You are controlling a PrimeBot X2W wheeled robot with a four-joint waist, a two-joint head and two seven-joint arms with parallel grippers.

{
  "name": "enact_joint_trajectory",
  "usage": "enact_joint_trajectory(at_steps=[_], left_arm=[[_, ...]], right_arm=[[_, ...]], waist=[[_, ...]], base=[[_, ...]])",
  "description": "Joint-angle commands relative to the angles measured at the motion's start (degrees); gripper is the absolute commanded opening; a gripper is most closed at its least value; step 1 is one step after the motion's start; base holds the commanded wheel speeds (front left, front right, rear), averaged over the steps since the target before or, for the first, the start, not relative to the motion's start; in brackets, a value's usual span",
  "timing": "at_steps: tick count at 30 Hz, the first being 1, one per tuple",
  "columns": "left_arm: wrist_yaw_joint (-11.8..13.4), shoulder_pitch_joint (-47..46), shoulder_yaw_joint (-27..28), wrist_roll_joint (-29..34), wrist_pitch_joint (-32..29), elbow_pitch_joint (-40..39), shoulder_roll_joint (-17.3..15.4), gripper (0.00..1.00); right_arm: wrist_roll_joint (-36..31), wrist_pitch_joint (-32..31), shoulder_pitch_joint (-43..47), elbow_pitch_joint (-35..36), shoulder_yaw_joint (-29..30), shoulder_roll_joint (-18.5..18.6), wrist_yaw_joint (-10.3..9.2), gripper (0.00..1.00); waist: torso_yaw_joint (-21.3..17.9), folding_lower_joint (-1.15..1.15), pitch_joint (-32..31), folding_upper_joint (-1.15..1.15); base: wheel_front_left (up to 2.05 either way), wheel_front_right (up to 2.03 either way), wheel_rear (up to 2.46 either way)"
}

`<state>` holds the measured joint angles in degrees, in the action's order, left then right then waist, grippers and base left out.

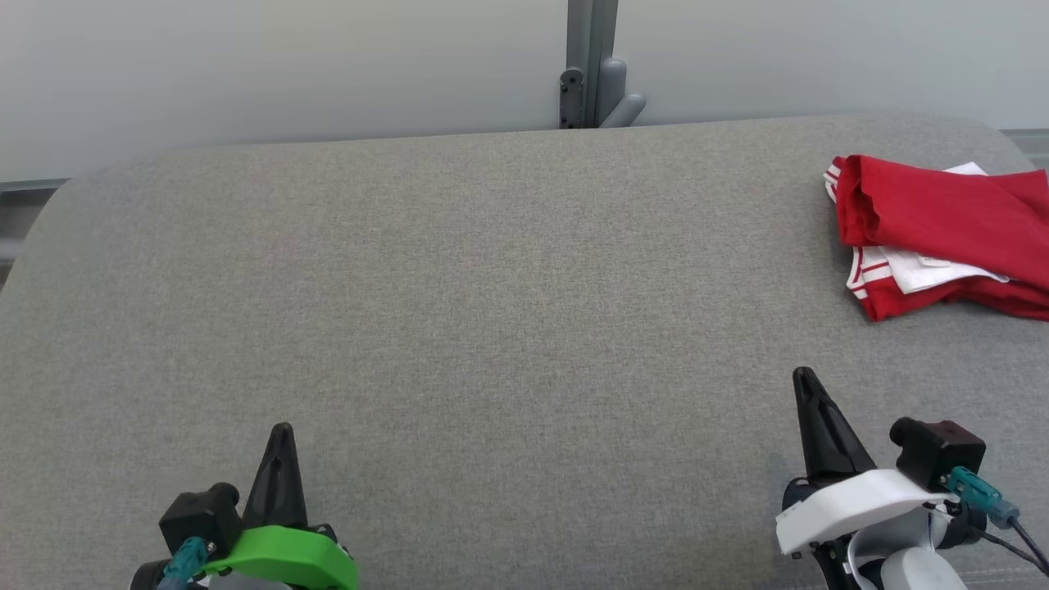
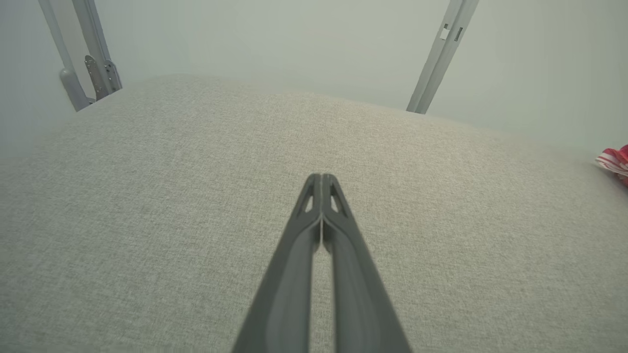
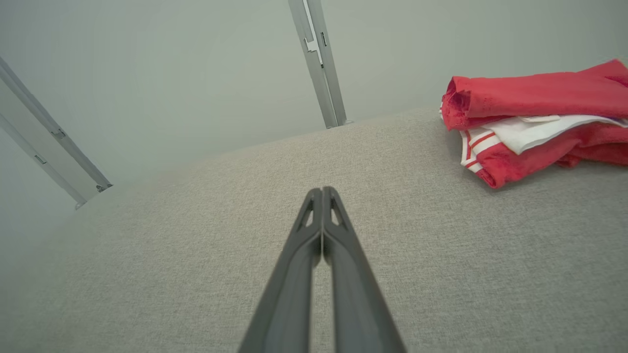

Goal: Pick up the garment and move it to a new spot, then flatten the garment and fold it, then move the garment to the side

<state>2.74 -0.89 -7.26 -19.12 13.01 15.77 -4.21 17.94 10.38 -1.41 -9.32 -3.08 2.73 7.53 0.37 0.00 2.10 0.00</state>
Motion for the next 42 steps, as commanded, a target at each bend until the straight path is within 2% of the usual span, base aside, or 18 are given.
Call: enact_joint_trajectory(at_steps=[1,22,42], left_arm=[[-0.48,-1.31,0.78,-2.57,-0.52,-0.7,0.01,0.0],[-3.17,-3.11,4.34,-21.86,-5.95,-0.58,0.37,0.0],[-5.14,-4.4,7.0,-35.79,-9.98,-0.37,0.6,0.0]], right_arm=[[2.76,-0.35,-0.94,0.65,0.29,0.4,0.0,0.0],[23.51,-3.56,-2.2,-0.75,1.57,1.37,-0.02,0.0],[38.31,-6.05,-2.95,-1.68,2.73,1.87,-0.03,0.0]], waist=[[-0.01,0.0,-0.02,0.0],[-0.07,0.0,-0.38,0.0],[-0.13,0.0,-0.7,0.0]], base=[[0.0,0.0,0.0],[0.0,0.0,0.0],[0.0,0.0,0.0]])
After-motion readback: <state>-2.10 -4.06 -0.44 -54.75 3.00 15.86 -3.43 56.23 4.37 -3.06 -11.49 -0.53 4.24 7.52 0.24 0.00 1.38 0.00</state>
